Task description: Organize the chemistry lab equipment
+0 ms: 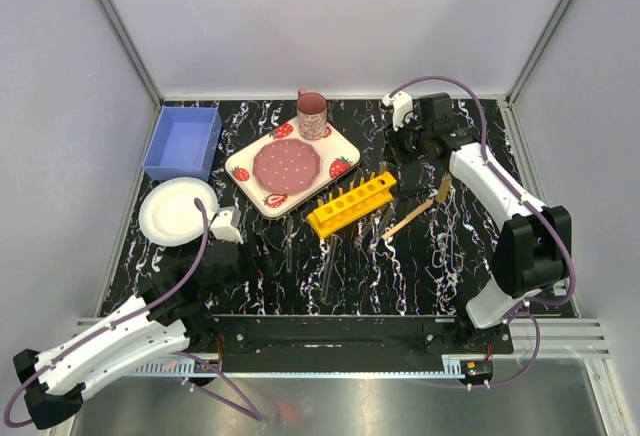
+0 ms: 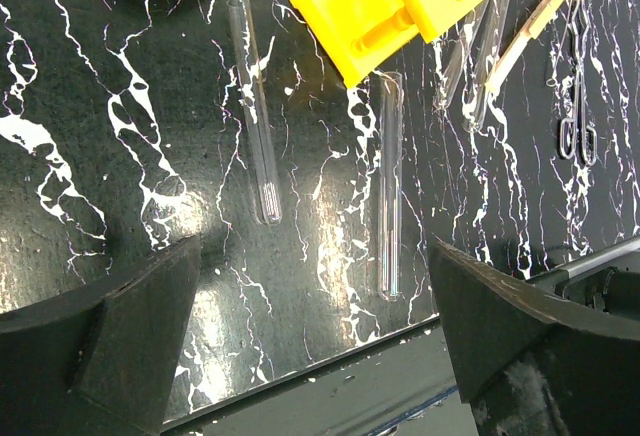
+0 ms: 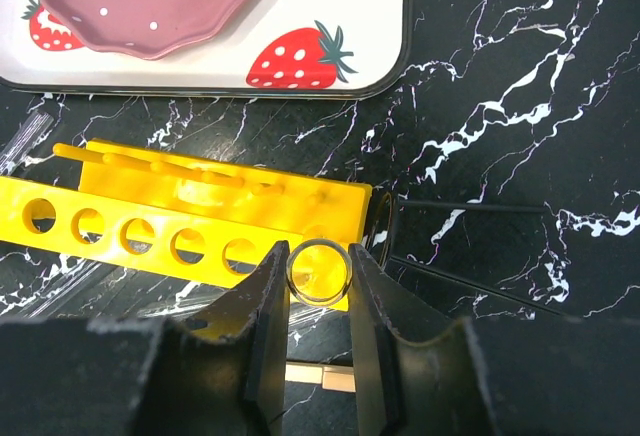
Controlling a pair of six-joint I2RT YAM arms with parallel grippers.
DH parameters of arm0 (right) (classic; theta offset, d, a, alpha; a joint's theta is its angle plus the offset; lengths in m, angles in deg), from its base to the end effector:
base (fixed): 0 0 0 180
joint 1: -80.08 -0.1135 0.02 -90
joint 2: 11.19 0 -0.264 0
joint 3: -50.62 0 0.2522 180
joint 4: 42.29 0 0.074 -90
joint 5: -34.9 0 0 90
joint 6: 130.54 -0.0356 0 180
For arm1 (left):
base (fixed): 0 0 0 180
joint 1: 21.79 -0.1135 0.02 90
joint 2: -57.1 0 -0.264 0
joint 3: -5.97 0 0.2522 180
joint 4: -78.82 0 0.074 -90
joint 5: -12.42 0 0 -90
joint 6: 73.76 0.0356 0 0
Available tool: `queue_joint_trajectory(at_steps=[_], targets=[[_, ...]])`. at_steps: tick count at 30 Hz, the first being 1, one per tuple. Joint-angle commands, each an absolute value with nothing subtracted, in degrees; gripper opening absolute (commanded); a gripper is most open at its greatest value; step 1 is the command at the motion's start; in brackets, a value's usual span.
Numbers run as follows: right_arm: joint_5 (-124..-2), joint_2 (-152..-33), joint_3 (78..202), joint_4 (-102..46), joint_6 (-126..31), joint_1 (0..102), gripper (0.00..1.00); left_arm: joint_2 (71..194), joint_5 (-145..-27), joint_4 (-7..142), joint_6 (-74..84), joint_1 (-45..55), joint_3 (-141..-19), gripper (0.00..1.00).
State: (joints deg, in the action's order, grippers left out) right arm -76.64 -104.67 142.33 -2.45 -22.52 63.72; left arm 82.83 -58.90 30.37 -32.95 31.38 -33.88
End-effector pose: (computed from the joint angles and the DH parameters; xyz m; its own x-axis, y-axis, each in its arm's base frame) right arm 0.3496 0.1163 0.2981 -0.4434 -0.4300 -0.7864 -0.6967 0.7173 0.0006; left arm 0.0785 -0.0858 0.2289 -0.6748 -0.2950 -0.6764 0.1361 0.8511 -0.5070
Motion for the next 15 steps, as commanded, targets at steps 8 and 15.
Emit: queue_joint_trajectory(at_steps=[8,15], targets=[[-76.1,-99.0,140.0,-2.3,-22.6,63.4,0.19,83.6,-58.9,31.6,-33.0,31.1,-34.2,0.99],[-77.0,-99.8,139.1,-3.0,-23.1,63.4,0.19,84.1,-59.0,31.8,-32.9,31.1,-34.4,0.99]])
